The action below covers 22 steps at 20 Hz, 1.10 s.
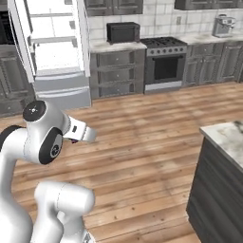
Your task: Take the donut and cake from the fridge and place them on the empty tray on the dining counter.
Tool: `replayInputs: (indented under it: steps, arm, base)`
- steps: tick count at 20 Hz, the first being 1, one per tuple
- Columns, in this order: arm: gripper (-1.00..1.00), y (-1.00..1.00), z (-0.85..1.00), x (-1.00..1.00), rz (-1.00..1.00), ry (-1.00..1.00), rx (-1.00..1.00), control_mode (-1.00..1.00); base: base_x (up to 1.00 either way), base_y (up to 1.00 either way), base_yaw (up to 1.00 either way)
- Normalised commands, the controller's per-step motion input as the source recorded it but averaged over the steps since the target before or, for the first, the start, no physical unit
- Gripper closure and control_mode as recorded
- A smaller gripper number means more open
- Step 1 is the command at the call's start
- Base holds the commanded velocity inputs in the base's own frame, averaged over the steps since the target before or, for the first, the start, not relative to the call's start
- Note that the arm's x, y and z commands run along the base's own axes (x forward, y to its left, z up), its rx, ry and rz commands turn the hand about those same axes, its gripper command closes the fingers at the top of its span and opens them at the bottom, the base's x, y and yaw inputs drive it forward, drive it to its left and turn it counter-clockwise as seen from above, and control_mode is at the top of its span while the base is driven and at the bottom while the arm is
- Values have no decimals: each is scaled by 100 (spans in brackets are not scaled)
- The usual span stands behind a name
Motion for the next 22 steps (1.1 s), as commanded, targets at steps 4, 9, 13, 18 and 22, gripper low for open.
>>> replayInputs:
  steps: [4,9,13,18,22]
  arm:
    - [100,0,0,0,0,0,0,100]
    - [100,0,0,0,0,0,0,100]
    - [100,0,0,0,0,0,0,100]
    - [100,0,0,0,0,0,0,100]
    - [100,0,0,0,0,0,0,100]
  base:
    - [-48,-50,0]
    - [-51,-49,0]
    - [-50,-49,0]
    - [-45,-52,0]
    - [-36,-50,1]
